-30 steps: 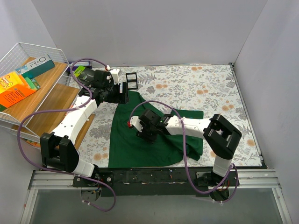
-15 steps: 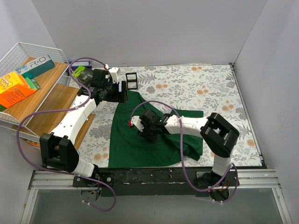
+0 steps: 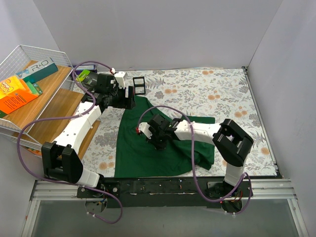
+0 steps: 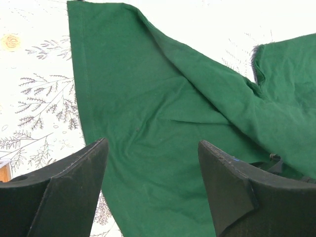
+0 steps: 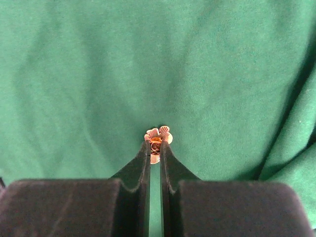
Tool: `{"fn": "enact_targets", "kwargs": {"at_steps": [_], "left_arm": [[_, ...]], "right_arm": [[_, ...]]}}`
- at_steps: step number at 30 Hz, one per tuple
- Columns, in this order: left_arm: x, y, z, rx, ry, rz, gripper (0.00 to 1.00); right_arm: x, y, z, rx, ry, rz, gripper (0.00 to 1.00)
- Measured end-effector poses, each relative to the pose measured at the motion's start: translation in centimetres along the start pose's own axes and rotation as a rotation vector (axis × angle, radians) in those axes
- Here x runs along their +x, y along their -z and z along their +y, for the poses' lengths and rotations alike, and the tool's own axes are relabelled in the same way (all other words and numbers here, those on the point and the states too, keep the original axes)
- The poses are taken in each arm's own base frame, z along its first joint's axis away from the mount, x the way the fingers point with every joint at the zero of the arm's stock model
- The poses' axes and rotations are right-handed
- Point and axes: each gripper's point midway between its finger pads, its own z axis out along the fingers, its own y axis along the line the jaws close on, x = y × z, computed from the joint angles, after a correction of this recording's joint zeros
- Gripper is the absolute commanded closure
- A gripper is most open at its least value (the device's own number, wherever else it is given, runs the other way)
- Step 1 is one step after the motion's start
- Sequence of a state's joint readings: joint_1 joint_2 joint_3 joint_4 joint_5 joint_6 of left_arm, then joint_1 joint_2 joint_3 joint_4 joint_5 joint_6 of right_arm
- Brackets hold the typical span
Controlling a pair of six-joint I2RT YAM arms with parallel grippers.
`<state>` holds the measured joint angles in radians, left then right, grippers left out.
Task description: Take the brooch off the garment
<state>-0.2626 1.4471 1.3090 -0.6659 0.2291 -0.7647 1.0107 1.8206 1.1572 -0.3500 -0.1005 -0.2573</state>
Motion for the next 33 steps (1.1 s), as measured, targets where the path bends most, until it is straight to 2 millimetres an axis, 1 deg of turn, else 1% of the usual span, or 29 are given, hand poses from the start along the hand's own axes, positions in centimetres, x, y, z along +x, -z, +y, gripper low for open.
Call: {"fn": "enact_targets", "kwargs": {"at_steps": [2, 3, 7, 9, 11, 15, 18, 19, 21, 24, 26, 28, 30, 33], "left_arm": [[0.3, 0.0, -0.2, 0.019, -0.025, -0.014, 0.27], [0.9, 0.1, -0.3, 0.031, -0.042, -0.020, 0.27], [2.3, 1.9, -1.3, 0.096, -0.136, -0.076, 0.27], [2.9, 3.2, -2.1, 0.148, -0.222, -0.130, 0.27], [3.9, 4.5, -3.2, 0.219, -0.332, -0.176, 0.28], [6.1, 7.2, -5.8, 0.372, -0.643, -0.315, 0.38], [7.6, 8.5, -7.7, 0.455, -0.887, -0.424, 0.41], [7.9, 8.6, -8.2, 0.477, -0.944, -0.450, 0.45], [8.5, 8.7, -9.5, 0.536, -1.070, -0.500, 0.49], [9.3, 7.9, -11.7, 0.619, -1.196, -0.530, 0.53], [10.2, 7.1, -13.3, 0.668, -1.251, -0.535, 0.57], [11.6, 6.2, -15.0, 0.715, -1.300, -0.537, 0.59], [12.4, 5.6, -16.0, 0.742, -1.326, -0.530, 0.61], [12.5, 4.6, -17.1, 0.744, -1.351, -0.536, 0.64]], "right_arm": [[0.0, 0.5, 0.0, -0.028, -0.007, 0.004, 0.99], [-0.2, 1.1, 0.0, -0.050, -0.022, 0.000, 0.99], [-1.5, 4.2, -1.4, -0.118, -0.093, -0.055, 0.99], [-2.4, 5.9, -1.8, -0.168, -0.127, -0.095, 0.99], [-3.0, 7.4, -2.0, -0.227, -0.160, -0.128, 0.99], [-3.8, 10.0, -1.9, -0.379, -0.237, -0.182, 0.99], [-4.5, 11.6, -1.6, -0.483, -0.287, -0.223, 0.99], [-4.7, 12.0, -1.7, -0.505, -0.301, -0.233, 0.99], [-4.9, 12.7, -1.5, -0.558, -0.333, -0.253, 0.99], [-5.0, 13.5, -0.9, -0.619, -0.370, -0.267, 0.99], [-5.2, 13.8, -0.6, -0.645, -0.382, -0.275, 0.99], [-5.3, 14.0, -0.5, -0.665, -0.398, -0.280, 0.99], [-5.2, 14.1, -0.3, -0.679, -0.412, -0.279, 0.99], [-4.9, 14.2, -0.1, -0.692, -0.437, -0.274, 0.99]]}}
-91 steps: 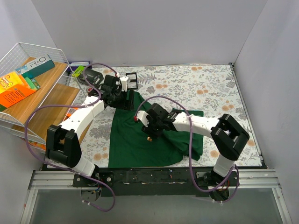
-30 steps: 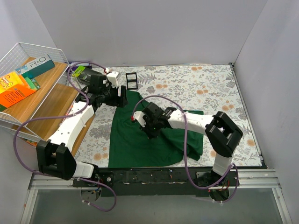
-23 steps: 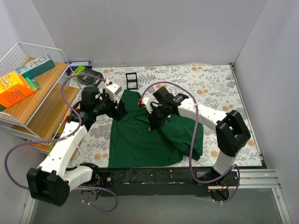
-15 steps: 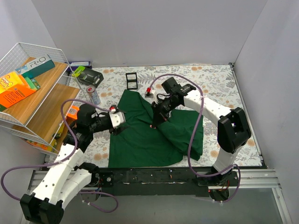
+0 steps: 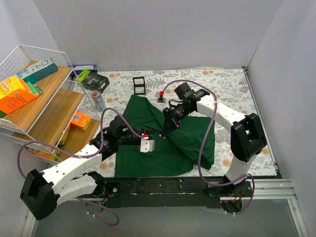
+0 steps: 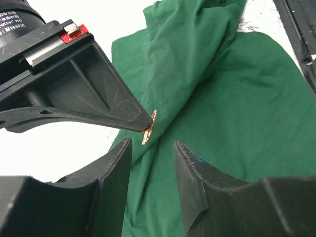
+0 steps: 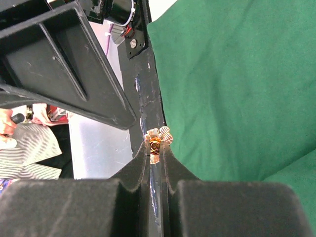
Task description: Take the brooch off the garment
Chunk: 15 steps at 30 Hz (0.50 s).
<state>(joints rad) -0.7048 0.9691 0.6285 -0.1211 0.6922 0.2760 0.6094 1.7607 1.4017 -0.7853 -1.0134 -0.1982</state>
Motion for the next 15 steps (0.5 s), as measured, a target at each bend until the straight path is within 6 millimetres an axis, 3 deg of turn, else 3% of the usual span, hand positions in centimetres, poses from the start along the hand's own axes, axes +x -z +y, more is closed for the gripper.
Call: {"fn": "enact_targets", "kwargs": {"at_steps": [9, 15], "left_arm": [[0.4, -1.9, 0.8, -0.030, -0.034, 0.020, 0.72], [1.7, -2.6, 1.1, -0.049, -0.020, 0.068, 0.78]], "right_arm": [[-0.1, 0.5, 0.2, -0.004, -0.023, -0.015, 0.99], [-0.1, 0.6, 0.3, -0.006, -0.037, -0.020, 0.99]]}}
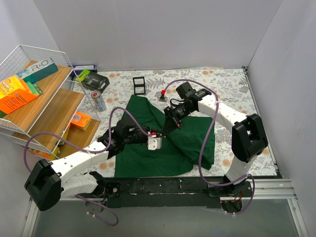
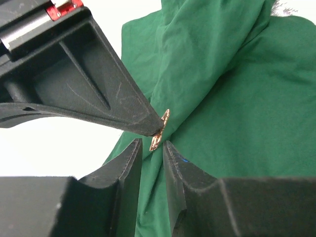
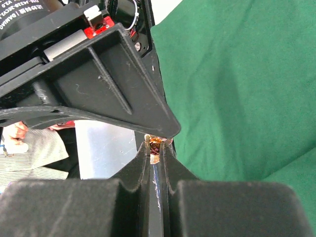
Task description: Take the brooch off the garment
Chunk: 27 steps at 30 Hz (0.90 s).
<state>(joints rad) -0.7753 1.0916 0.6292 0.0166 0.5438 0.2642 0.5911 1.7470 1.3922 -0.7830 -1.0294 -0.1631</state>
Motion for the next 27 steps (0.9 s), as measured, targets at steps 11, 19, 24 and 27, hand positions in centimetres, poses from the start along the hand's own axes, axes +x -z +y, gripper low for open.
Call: {"fn": "enact_targets", "kwargs": {"at_steps": [11, 19, 24, 27], "left_arm": [[1.0, -0.4, 0.1, -0.014, 0.032, 0.039, 1.00], [0.7, -0.6, 0.2, -0.004, 0.119, 0.051, 1.00], [0.1, -0.8, 1.7, -0.019, 0.322, 0.079, 1.00], [0.9, -0.8, 3.6, -0.053, 0.474, 0.100, 1.00]], "right_arm": [[0.0, 0.0, 0.1, -0.002, -0.013, -0.002, 0.94], [-1.4, 1.6, -0.9, 0.068, -0.016, -0.039, 0.21], [-8.3, 9.8, -2.7, 0.258, 0.083, -0.241, 0.09], [-10.9, 15.6, -4.6, 0.418, 0.122, -0.360, 0.08]]}}
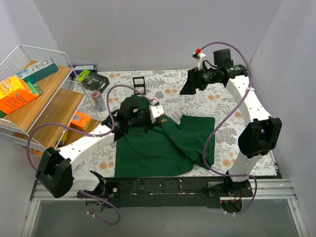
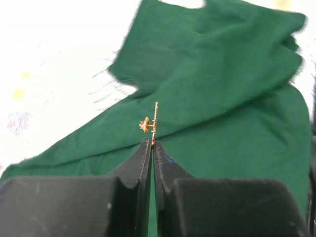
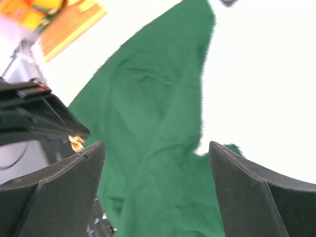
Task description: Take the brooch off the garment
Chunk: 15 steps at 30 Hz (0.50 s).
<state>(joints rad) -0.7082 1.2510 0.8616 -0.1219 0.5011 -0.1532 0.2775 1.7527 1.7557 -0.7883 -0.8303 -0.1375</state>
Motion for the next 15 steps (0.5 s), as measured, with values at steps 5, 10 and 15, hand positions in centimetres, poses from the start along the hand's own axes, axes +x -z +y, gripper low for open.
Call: {"fn": "enact_targets", "kwargs": {"at_steps": [5, 10, 15], "left_arm": [[1.6, -0.5, 7.9, -0.116, 0.356, 0.031, 1.00], [5.2, -2.1, 16.3, -0.216, 0.712, 0.052, 1.00], [9.5, -3.7, 22.9, -0.313, 0.951, 0.067, 1.00]], "right_arm": [[-0.8, 2.3, -5.3, 0.233, 0.013, -0.030, 0.07], [-0.9, 2.7, -7.4, 0.362, 0.049, -0.018, 0.07], [-1.1, 3.4, -8.8, 0.435, 0.069, -0.017, 0.07]]}}
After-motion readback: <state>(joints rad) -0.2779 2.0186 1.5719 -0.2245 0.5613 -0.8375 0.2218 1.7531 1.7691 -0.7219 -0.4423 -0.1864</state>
